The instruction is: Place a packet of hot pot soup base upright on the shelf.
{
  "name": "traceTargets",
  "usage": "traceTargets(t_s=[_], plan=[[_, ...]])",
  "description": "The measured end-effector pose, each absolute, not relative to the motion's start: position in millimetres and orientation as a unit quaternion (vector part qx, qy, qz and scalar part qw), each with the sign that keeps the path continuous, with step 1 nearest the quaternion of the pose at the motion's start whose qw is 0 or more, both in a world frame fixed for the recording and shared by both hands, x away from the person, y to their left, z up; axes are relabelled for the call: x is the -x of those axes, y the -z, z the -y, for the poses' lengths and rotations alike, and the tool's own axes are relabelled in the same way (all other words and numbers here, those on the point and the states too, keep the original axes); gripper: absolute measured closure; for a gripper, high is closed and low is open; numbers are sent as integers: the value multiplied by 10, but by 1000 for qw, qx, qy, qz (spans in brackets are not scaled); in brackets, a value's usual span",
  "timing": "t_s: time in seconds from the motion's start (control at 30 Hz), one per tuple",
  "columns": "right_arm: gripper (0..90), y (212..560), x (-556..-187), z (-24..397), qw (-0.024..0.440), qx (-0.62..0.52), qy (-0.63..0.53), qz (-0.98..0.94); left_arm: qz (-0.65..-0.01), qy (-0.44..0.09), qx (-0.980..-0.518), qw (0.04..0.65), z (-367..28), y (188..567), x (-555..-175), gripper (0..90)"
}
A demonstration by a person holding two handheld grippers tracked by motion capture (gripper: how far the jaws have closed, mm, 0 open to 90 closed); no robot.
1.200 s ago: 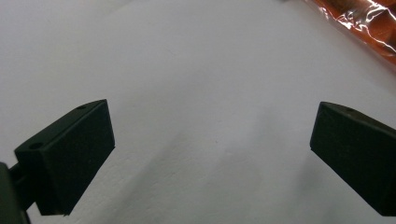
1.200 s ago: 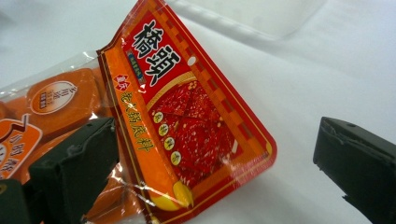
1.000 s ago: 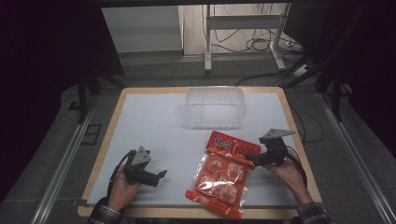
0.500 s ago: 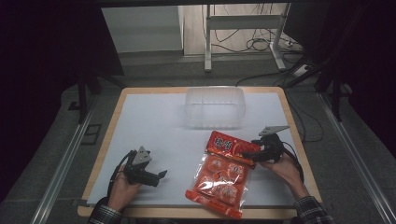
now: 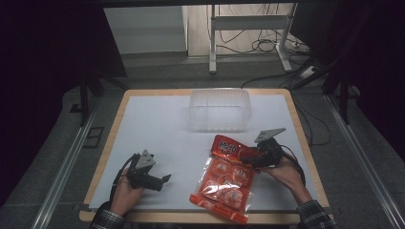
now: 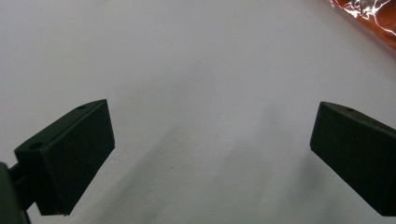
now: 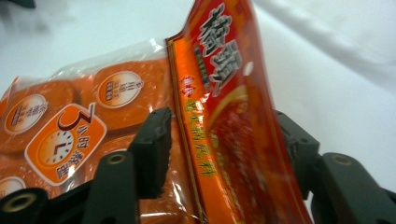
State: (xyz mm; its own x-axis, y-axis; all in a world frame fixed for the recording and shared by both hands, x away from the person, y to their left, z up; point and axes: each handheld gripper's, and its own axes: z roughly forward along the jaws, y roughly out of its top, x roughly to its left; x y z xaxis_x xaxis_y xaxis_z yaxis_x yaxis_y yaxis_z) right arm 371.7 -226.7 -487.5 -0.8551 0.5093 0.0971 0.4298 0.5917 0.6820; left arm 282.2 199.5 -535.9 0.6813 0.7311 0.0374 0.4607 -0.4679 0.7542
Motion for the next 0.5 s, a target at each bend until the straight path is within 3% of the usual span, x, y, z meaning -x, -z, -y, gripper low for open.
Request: traceTargets(t_s=[0.27,0.43,0.5], plan=[[525,4907,-3762,2169,74,-265,-338,-900,-354,-181,-840,369,-1987,5365,-2823,0],[527,4918,-3748,2121,88,-264,-330,-902,-353,-182,-842,365,-1979,5371,-2823,0],[477,4927,-3750,2104,95,-267,-323,-903,-352,-183,-843,362,-1976,5373,-2824,0]])
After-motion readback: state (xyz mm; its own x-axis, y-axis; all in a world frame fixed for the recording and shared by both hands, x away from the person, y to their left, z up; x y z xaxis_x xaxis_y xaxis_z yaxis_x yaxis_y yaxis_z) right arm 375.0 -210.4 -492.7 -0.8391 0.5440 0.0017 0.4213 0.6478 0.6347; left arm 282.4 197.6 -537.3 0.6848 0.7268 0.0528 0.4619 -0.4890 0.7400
